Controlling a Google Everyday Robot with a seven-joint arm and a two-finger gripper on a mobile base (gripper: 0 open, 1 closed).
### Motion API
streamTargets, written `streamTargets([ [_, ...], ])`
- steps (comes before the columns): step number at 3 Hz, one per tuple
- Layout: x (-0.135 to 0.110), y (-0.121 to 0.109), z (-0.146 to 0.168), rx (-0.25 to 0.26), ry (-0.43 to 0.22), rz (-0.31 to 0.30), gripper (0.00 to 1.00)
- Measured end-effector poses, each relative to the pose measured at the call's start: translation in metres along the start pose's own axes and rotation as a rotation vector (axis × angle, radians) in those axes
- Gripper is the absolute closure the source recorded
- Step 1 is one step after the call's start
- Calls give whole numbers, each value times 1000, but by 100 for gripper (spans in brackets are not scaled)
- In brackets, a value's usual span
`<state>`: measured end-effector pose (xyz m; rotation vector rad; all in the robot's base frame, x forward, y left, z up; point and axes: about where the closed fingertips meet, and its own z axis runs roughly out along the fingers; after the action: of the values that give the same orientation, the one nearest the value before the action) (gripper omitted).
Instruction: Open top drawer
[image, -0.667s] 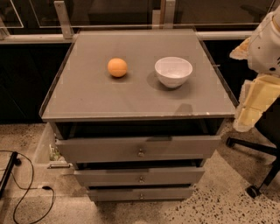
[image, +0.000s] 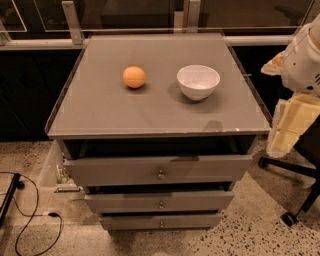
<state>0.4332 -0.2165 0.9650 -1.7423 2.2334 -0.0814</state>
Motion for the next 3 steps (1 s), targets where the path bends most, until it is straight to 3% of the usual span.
streamTargets([
  [1,15,20,30,-40,-31,-12,0],
  [3,55,62,139,-105,-184,-114,0],
])
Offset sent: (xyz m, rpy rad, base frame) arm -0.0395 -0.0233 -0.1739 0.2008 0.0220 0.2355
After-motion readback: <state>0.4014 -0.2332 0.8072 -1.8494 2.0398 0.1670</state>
